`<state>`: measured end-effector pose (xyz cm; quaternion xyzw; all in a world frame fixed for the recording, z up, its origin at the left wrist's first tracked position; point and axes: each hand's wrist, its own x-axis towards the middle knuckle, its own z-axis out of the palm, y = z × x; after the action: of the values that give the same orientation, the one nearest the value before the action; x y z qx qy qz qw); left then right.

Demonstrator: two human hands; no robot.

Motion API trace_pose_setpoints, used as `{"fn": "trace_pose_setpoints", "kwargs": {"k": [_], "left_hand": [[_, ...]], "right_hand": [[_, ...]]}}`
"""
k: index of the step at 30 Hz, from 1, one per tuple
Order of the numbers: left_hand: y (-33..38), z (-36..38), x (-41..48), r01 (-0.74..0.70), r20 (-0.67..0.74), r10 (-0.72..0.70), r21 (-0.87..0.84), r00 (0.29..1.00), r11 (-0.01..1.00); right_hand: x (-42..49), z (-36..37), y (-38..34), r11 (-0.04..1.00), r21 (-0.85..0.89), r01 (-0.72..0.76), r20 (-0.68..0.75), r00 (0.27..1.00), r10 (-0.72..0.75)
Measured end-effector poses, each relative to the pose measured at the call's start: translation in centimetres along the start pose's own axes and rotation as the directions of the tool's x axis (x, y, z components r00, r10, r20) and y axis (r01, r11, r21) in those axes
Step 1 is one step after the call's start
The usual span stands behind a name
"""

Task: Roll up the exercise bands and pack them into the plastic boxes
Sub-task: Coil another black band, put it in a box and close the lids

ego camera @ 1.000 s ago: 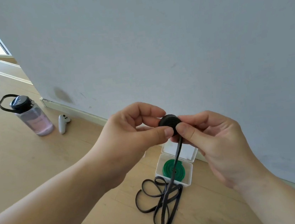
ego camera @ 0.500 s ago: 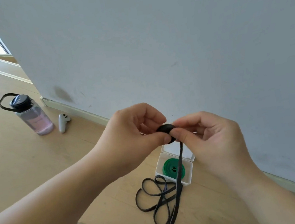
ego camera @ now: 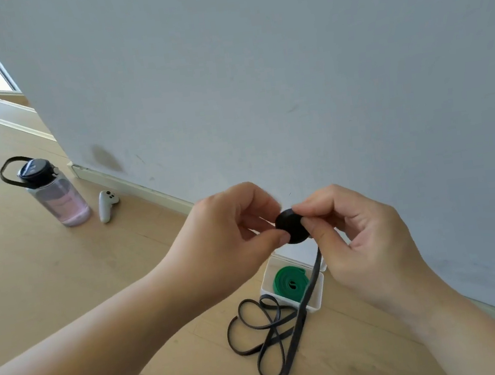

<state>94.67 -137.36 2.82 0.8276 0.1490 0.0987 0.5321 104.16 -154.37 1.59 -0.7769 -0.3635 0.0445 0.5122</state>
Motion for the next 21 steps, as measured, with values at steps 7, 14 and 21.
{"fn": "trace_pose_setpoints", "kwargs": {"k": [7, 14, 21], "left_hand": [[0.2, -0.1, 0.3, 0.042, -0.023, -0.046, -0.14, 0.999, 0.989], [0.4, -0.2, 0.4, 0.133, -0.061, -0.192, -0.521, 0.979, 0.843], [0.2, 0.5, 0.2, 0.097, -0.111, -0.18, -0.518, 0.977, 0.85]], "right_hand": [[0.1, 0.3, -0.2, 0.937, 0.277, -0.213, -0.061, 0.969, 0.238], [0.1, 0.4, -0.6, 0.879, 0.401, -0.259, -0.07, 0.948, 0.312], [0.0, 0.6, -1.1, 0.851, 0.45, -0.27, -0.047, 0.945, 0.324]]}}
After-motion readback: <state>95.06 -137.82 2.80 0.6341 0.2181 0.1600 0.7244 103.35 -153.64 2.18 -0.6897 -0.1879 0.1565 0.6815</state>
